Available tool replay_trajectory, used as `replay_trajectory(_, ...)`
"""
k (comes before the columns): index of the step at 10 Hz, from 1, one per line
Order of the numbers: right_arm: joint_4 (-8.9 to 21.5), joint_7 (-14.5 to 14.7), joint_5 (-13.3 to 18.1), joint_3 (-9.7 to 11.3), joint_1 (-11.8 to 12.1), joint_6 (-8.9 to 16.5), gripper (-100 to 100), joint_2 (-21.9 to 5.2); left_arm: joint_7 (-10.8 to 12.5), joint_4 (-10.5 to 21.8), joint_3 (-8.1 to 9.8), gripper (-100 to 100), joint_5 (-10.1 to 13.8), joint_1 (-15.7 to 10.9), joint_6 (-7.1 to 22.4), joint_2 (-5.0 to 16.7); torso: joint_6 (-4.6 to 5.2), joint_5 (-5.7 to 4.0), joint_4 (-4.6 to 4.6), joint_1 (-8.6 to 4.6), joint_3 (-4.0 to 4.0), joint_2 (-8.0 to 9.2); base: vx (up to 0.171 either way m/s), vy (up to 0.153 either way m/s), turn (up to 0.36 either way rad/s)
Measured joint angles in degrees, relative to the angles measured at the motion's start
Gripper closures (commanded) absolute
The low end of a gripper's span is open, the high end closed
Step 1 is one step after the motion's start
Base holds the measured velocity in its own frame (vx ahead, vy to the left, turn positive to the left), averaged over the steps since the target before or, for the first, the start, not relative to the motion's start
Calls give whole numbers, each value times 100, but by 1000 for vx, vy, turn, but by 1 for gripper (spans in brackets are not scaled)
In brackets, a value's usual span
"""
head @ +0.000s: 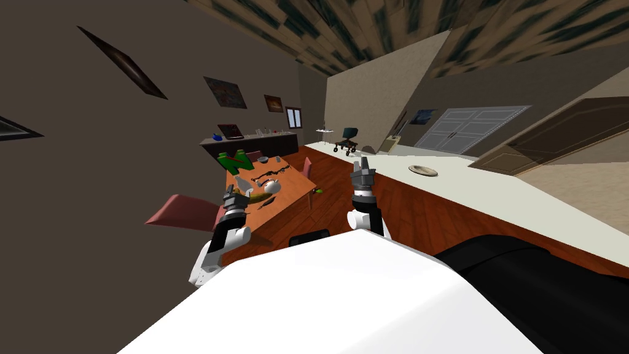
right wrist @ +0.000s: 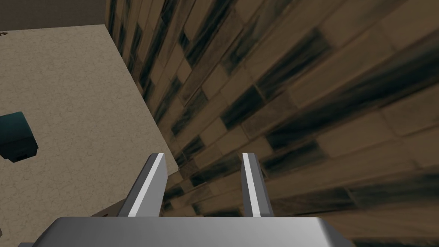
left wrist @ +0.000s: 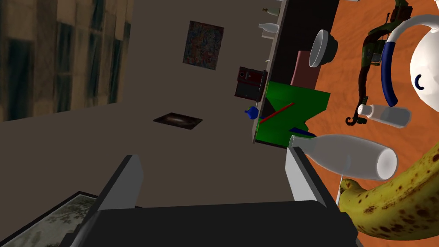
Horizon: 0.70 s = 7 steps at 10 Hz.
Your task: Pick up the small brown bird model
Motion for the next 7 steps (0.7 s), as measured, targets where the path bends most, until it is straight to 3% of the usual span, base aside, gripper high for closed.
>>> replay_trajectory(7,0,0,0,0,0,0,0,0,144,981,518,-100,6,-581,892,121,-1,-1,-2,-2,-6,-10,-8,-7,-83)
